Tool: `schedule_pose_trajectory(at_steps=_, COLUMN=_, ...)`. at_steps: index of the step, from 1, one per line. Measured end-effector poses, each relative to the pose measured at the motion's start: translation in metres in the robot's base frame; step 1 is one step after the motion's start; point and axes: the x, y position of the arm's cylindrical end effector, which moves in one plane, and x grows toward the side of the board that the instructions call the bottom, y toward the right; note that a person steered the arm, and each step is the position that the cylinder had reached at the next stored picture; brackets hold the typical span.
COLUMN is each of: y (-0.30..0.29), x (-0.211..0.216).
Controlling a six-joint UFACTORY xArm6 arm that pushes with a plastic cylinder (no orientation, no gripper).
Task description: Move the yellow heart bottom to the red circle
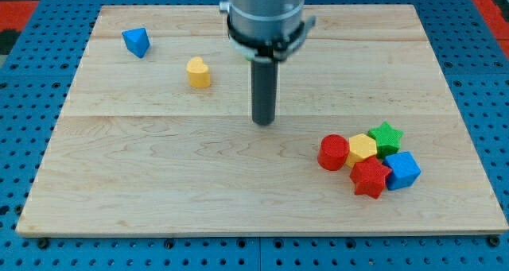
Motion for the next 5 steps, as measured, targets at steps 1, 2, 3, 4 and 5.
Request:
schedule_pose_trajectory(at_steps=1, y=0.017, x=-0.053)
schedule_pose_trajectory(at_steps=2, y=-0.047, x=-0.094)
schedule_pose_trajectory(at_steps=3, y=-0.114, x=-0.098)
schedule_pose_trajectory(at_steps=4, y=-0.113, x=-0.084)
schedule_pose_trajectory(at_steps=5, y=-0.123, x=-0.053)
